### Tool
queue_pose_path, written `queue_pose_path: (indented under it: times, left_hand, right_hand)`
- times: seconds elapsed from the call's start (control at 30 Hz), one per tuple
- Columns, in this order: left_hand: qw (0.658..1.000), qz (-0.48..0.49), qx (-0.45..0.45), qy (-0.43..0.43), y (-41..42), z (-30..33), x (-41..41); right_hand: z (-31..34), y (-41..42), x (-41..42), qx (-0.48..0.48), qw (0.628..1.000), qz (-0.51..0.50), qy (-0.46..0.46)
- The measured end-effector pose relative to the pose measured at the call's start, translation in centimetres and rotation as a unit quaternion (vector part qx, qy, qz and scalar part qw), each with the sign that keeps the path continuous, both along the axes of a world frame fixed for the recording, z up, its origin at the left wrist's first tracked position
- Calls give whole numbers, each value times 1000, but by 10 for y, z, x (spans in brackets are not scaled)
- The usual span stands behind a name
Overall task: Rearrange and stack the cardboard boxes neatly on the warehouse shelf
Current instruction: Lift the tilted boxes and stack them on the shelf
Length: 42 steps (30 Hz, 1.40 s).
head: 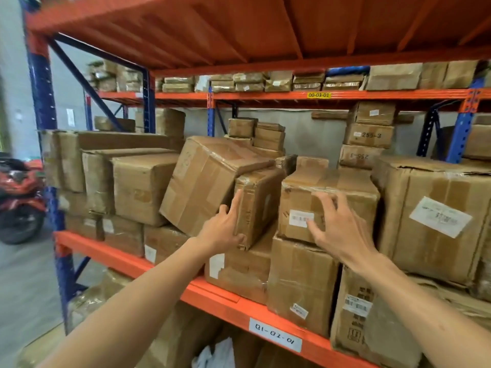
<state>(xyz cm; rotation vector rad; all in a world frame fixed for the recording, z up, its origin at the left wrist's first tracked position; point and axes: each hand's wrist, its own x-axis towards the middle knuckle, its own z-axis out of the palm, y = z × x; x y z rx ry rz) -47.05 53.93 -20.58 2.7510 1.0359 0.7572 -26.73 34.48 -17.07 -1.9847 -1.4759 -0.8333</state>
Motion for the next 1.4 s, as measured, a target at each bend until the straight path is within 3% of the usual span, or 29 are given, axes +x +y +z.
queue_pose_path:
  times: [0.2, 0.4, 0.57, 0.7, 0.8, 1.0, 1.13, 1.2, 1.3, 1.4]
  left_hand:
    - [997, -11, -76, -31, 59, -12, -17]
    - [984, -87, -155, -10, 98, -39, 7]
    - [970, -141, -193, -35, 112, -64, 38]
    - [969, -124, -206, -53, 115, -76, 57]
    - [975, -107, -185, -61, 118, -80, 64]
    - [992, -105, -45, -53, 115, -78, 61]
    - [986, -139, 8, -86, 110, -76, 50]
    - [976, -169, -43, -132, 115, -80, 41]
    - [926, -241, -233, -171, 129, -81, 30]
    - [887, -269, -337, -165, 136, -77, 28]
  right_hand:
    - [5, 66, -41, -56, 997, 56, -9]
    - [12, 147, -57, -145, 988, -40, -38]
    - [24, 183, -50, -155, 982, -69, 87]
    - [37, 195, -48, -221, 965, -105, 97]
    - [48, 201, -49, -246, 954, -123, 118]
    - [59, 205, -57, -230, 944, -149, 183]
    - [58, 192, -52, -239, 930, -138, 241]
    - [60, 185, -53, -239, 928, -103, 267]
    - [63, 181, -59, -287, 929, -112, 204]
    - [60, 183, -64, -269, 944, -94, 169]
